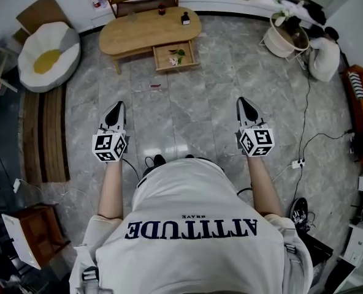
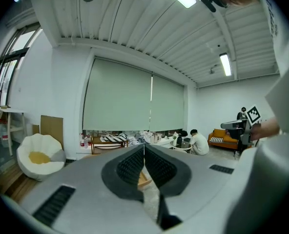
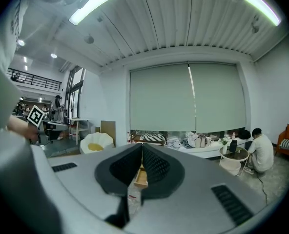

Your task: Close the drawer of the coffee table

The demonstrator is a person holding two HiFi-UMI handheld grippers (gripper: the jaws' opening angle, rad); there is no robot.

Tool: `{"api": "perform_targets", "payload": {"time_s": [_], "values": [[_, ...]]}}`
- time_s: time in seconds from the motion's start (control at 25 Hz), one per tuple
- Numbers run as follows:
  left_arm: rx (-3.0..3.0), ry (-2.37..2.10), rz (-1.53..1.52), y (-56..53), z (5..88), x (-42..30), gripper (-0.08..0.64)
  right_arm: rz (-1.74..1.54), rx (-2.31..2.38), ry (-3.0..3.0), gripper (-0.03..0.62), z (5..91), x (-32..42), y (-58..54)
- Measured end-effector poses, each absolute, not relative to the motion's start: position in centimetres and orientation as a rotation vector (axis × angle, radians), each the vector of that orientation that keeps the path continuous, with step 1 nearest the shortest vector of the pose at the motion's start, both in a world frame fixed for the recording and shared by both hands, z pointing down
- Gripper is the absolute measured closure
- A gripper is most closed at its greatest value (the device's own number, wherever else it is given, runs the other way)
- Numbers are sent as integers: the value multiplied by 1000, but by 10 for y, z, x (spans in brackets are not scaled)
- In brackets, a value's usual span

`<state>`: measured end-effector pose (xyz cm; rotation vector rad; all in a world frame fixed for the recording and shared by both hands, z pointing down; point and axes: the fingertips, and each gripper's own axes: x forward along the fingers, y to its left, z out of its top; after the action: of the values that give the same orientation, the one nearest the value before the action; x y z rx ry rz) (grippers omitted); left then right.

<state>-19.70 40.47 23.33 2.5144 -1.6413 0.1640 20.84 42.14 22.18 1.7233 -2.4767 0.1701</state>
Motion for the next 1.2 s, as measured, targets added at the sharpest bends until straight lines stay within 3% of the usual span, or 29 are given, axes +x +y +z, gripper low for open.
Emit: {"api": "perform_targets", "payload": {"time_s": [1.2], "values": [[2490, -1654, 151, 421, 250, -120, 537, 242, 1584, -2521, 571, 258, 263, 415]]}}
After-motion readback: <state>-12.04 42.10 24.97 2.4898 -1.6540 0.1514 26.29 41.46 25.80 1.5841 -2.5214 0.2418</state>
